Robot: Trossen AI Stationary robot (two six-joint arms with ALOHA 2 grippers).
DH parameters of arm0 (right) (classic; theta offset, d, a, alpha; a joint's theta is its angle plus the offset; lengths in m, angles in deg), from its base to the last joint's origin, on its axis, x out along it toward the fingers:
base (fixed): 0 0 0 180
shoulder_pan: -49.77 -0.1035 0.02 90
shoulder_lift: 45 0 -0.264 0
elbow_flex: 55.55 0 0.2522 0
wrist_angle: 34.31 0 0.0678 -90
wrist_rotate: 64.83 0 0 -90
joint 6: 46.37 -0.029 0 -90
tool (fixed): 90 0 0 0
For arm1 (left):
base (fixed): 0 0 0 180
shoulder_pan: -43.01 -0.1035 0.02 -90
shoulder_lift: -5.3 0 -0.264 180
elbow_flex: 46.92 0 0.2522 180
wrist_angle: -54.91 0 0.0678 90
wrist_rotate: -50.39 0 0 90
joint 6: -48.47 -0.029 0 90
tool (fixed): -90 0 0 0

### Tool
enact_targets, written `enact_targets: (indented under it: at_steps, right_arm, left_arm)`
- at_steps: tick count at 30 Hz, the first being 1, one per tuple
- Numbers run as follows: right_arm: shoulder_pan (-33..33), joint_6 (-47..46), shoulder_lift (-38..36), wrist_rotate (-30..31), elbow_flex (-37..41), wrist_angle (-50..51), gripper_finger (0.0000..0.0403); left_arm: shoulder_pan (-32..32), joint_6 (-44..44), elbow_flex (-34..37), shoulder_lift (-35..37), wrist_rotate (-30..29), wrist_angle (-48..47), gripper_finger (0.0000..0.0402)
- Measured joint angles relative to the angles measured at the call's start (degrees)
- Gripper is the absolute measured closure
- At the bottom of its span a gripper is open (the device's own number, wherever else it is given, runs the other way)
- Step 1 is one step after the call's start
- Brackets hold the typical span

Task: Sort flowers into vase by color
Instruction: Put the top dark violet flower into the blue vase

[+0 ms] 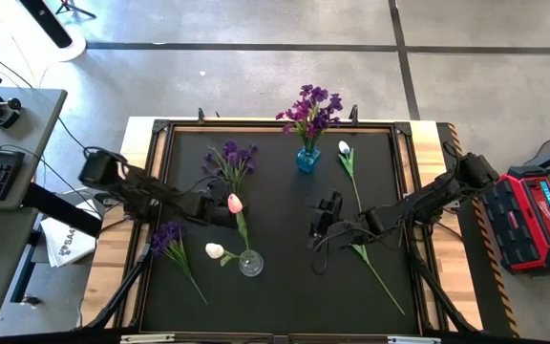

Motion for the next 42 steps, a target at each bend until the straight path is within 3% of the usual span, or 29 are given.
enact_targets:
  at_steps: [6, 10, 23, 26, 31, 34, 42]
  right_arm:
    - [0.6, 0.8, 0.0, -0.3, 0.0, -1.2, 0.021]
    - [0.7, 0.3, 0.0, -1.1, 0.0, -1.3, 0.021]
    - [-2.7, 3.3, -0.5, -1.3, -1.1, -2.7, 0.021]
    - [-3.7, 4.4, -2.1, -2.3, -1.6, -1.6, 0.021]
    - [-4.3, 7.0, -5.6, -14.9, -1.6, -0.6, 0.021]
    - [-3.9, 10.4, -5.8, -20.8, 0.1, -5.1, 0.021]
    - [1.4, 9.3, -3.9, -23.7, 5.5, -24.2, 0.021]
  left_arm:
    - [-4.2, -6.2, -0.3, -3.6, 5.0, 1.8, 0.017]
    - [-4.8, -9.3, -0.1, -2.9, 5.8, 2.1, 0.0193]
    - [-5.2, -14.2, 0.1, 3.4, 8.7, -2.9, 0.0383]
    - [-4.8, -15.3, 0.1, 5.5, 8.2, -4.2, 0.0395]
    - [-3.3, -16.0, 0.1, 11.8, 4.6, -7.8, 0.0394]
    - [-1.6, -18.3, 0.1, 17.1, 0.6, -9.1, 0.0399]
    - [4.2, -33.7, 0.0, 33.7, -12.8, -6.2, 0.0399]
